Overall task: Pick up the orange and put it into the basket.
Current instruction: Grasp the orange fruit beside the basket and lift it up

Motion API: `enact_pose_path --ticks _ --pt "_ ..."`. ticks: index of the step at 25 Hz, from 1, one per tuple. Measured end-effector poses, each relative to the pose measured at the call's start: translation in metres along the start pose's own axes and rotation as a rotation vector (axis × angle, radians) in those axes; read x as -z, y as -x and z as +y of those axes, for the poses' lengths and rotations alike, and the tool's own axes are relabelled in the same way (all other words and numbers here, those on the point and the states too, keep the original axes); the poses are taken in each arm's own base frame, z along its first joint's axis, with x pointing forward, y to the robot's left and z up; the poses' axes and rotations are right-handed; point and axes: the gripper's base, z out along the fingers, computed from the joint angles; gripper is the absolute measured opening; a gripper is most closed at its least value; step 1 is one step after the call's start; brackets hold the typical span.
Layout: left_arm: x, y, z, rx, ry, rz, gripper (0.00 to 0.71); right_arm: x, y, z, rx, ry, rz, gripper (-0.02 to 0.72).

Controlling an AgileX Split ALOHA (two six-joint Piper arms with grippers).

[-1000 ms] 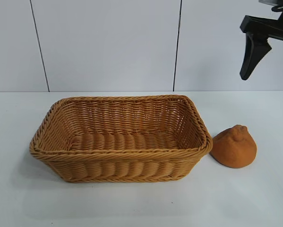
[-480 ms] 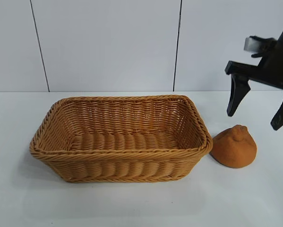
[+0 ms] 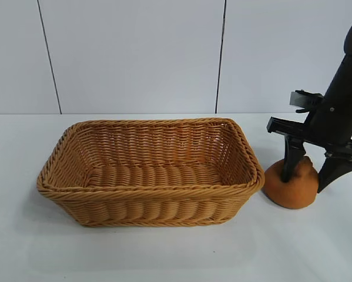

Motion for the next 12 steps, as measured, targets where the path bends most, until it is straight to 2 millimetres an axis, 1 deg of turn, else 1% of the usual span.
enact_pose_path --ticks 1,2,4,5,8,12 --pt "0.0 0.0 0.0 0.0 0.0 0.0 0.666 0.002 0.0 0.0 0.004 0.001 -0.005 0.18" --pt "0.0 0.0 0.0 0.0 0.0 0.0 0.666 0.006 0.0 0.001 0.008 0.003 -0.014 0.142" --pt "0.0 0.0 0.0 0.0 0.0 0.0 0.666 0.017 0.0 0.004 0.022 0.008 -0.044 0.086" --pt "0.0 0.0 0.0 0.0 0.0 0.0 0.666 0.023 -0.001 0.005 0.032 0.01 -0.058 0.075" --pt "0.0 0.0 0.0 0.0 0.0 0.0 0.666 0.051 -0.003 0.009 0.054 0.016 -0.132 0.065" --pt "0.0 0.0 0.0 0.0 0.0 0.0 0.666 0.097 -0.013 0.017 0.081 0.038 -0.25 0.064"
